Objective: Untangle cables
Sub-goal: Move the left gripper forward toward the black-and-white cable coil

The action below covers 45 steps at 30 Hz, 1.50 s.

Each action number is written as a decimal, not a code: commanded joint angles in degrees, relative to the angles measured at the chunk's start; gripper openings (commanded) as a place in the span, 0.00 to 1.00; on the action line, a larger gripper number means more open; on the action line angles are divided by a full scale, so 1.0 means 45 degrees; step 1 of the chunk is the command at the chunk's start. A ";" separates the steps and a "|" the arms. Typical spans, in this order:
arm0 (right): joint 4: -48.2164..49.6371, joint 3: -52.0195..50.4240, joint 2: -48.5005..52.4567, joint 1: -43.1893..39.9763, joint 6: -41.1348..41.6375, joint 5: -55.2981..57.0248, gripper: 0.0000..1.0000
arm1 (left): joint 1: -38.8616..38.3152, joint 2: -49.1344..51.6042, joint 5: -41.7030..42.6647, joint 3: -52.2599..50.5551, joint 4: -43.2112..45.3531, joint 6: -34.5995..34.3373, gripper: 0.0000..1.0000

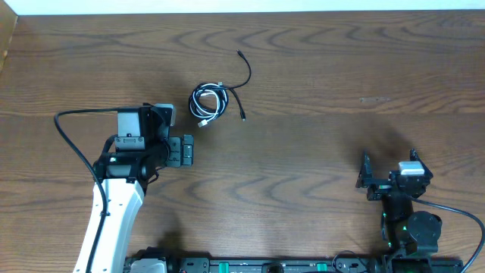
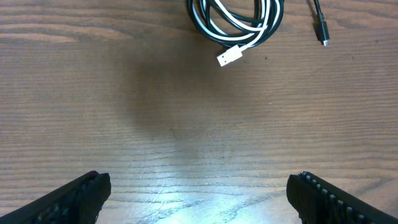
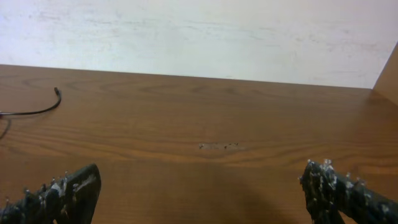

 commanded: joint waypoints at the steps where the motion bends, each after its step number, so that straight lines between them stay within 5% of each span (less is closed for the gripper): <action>1: -0.0058 -0.0019 -0.0029 0.0073 -0.0141 0.0112 0.99 | -0.0024 0.0049 0.0058 0.0447 -0.0029 0.0185 0.96; 45: -0.0058 -0.0019 -0.0029 0.0068 -0.0141 0.0112 0.99 | -0.0024 0.1292 0.0170 0.0461 0.0971 0.0510 0.96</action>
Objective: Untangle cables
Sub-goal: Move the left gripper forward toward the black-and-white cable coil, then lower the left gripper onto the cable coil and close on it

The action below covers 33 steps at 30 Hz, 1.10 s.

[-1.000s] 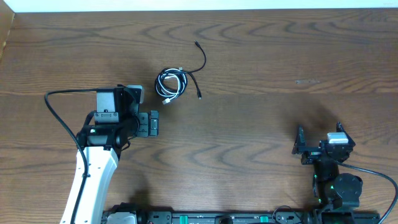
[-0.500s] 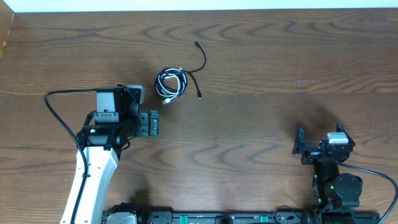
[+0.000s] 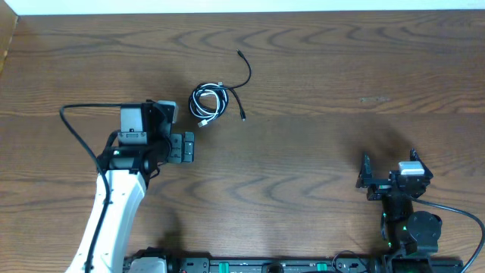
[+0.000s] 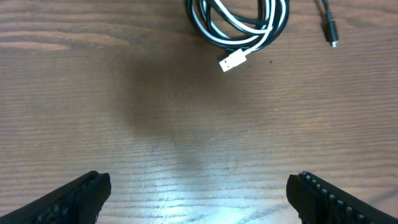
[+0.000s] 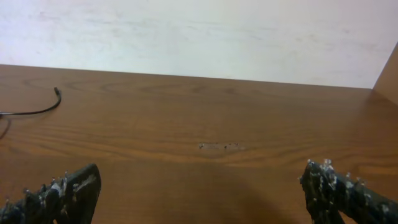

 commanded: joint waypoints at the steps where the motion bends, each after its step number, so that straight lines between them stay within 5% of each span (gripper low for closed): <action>1: -0.0063 -0.0019 -0.0029 0.0073 -0.0141 0.0112 0.99 | -0.0024 0.0559 0.0228 0.0481 0.0389 0.0204 0.96; 18: -0.0058 -0.0019 0.0010 0.0155 -0.0141 0.0112 0.99 | -0.0024 0.3672 0.1248 0.3424 0.0107 0.0024 0.96; 33: -0.0058 -0.0019 0.0010 0.0155 -0.0141 0.0112 0.99 | -0.0083 0.5838 0.1151 0.3429 0.2322 -0.0743 0.96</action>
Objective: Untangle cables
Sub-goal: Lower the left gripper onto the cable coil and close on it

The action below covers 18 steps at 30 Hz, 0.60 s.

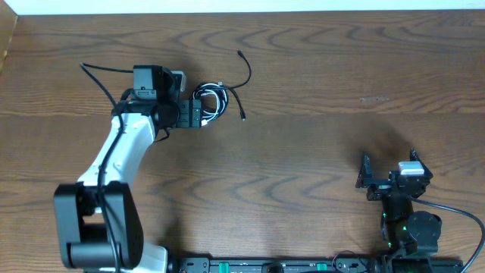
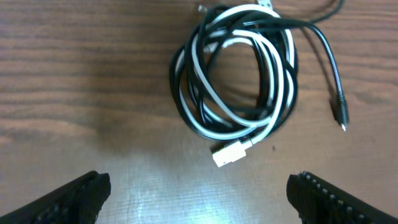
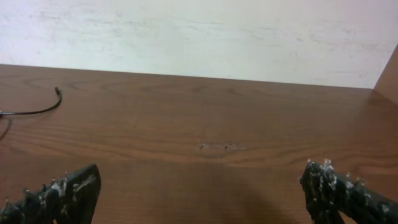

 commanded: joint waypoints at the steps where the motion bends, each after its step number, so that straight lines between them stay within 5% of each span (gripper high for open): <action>1: -0.0058 -0.0019 0.0005 0.0121 -0.0141 0.0112 0.99 | -0.0117 0.0505 0.0102 0.0311 0.0665 -0.0189 0.96; 18: -0.0058 -0.0019 0.0005 0.0121 -0.0141 0.0112 0.99 | -0.1132 0.1656 -0.2050 0.0855 0.2433 -0.0865 0.96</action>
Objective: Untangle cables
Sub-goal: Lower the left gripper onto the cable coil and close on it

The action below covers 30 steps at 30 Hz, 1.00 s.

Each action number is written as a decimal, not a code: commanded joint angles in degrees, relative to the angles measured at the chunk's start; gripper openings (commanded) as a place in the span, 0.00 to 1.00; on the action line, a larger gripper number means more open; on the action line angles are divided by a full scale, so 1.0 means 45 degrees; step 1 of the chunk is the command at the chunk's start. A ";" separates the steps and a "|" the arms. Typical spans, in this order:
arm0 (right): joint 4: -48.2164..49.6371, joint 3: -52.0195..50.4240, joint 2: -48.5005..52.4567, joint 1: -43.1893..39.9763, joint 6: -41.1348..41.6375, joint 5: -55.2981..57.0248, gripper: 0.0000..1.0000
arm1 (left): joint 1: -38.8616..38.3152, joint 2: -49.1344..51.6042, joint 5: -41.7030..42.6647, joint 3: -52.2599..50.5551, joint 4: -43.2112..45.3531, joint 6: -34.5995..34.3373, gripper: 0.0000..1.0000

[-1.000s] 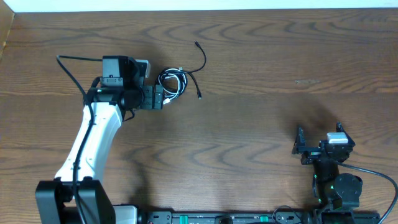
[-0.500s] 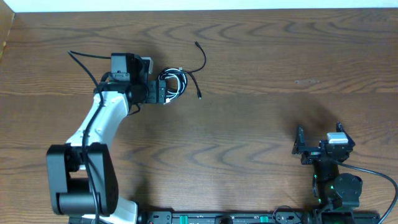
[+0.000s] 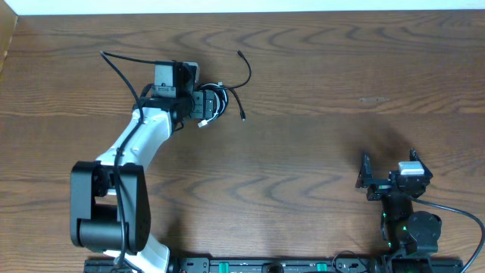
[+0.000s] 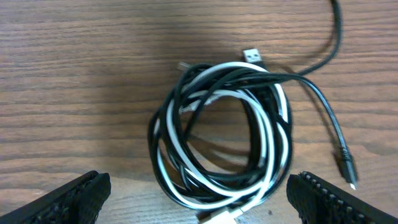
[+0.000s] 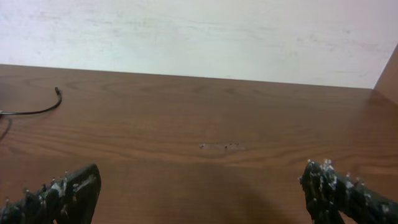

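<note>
A coil of black and white cables (image 4: 222,140) lies tangled on the wooden table (image 3: 318,114); overhead it shows as a small bundle (image 3: 214,103). A black cable tail (image 3: 244,72) runs off to the right, ending in a small plug (image 4: 348,169). A USB plug (image 4: 252,55) pokes out at the coil's top. My left gripper (image 4: 199,198) stands open right over the coil's near edge, jaws wide on either side. My right gripper (image 5: 199,193) is open near the front right, far from the cables.
The black supply cable of my left arm (image 3: 121,64) loops over the table's far left. A light wall (image 5: 199,37) rises behind the table's far edge. A cable end (image 5: 57,92) shows far left in the right wrist view.
My left gripper has moved further right and toward the coil; the bundle now fills the middle of its view between the open jaws. The right arm has not moved.
My left gripper stood open well short and left of the coil, the bundle only at the top of its view. It was a little nearer, then close beside the coil, and now stands over it, open throughout. The cables and right arm kept still.
</note>
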 commanded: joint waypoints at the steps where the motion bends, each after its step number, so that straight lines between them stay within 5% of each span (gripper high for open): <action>1: -0.0058 -0.0019 0.0010 0.0121 -0.0141 0.0112 0.99 | 0.0034 0.0481 -0.0923 0.0695 -0.0029 -0.0282 0.96; 30: -0.0058 -0.0019 0.0010 0.0121 -0.0141 0.0112 0.99 | 0.0233 0.2288 -0.1015 0.1928 -0.0991 -0.0476 0.96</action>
